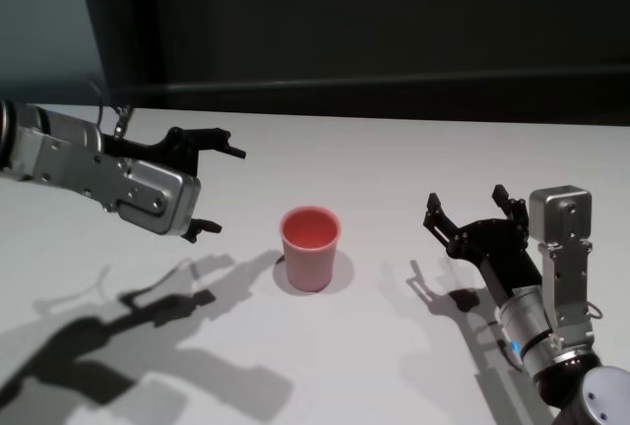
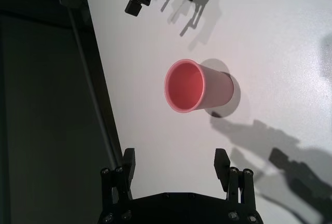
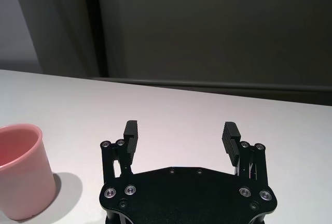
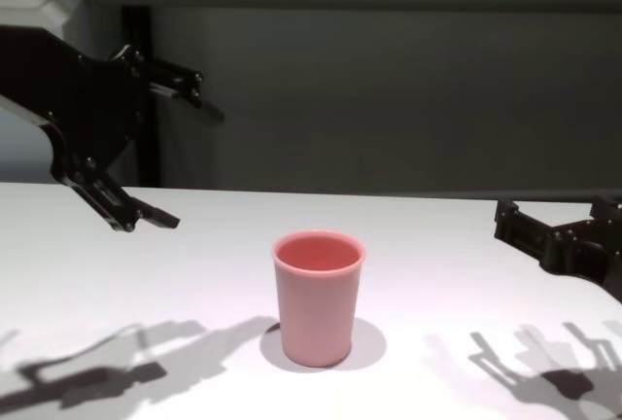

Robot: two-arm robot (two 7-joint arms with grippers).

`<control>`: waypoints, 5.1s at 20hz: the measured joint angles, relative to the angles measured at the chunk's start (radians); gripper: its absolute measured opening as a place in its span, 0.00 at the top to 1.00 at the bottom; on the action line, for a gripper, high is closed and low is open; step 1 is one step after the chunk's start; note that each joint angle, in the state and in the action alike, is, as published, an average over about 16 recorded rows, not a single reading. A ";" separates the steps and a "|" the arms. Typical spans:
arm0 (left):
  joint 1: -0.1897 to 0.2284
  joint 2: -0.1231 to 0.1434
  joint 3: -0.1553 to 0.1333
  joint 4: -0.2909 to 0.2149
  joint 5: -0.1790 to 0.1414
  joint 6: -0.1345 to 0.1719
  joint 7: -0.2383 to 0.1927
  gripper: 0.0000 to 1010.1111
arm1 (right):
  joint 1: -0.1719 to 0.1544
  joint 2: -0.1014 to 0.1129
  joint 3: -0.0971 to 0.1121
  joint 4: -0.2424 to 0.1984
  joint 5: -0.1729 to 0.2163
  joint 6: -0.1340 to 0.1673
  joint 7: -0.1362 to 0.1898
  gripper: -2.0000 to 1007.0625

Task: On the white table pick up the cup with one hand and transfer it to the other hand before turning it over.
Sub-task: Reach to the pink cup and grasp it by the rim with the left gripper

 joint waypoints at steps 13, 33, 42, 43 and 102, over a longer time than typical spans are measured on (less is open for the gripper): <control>-0.129 -0.065 0.136 0.062 0.065 -0.106 -0.108 0.01 | 0.000 0.000 0.000 0.000 0.000 0.000 0.000 0.01; -0.262 -0.178 0.312 0.177 0.183 -0.255 -0.165 0.01 | 0.000 0.000 0.000 0.000 0.000 0.000 0.000 0.00; -0.291 -0.210 0.350 0.229 0.205 -0.269 -0.159 0.01 | 0.000 0.000 0.000 0.000 0.000 0.000 0.000 0.00; -0.293 -0.213 0.354 0.234 0.207 -0.270 -0.158 0.01 | 0.000 0.000 0.000 0.000 0.000 0.000 0.000 0.01; -0.373 -0.274 0.483 0.367 0.229 -0.281 -0.133 0.01 | 0.000 0.000 0.000 0.000 0.000 0.000 0.000 0.00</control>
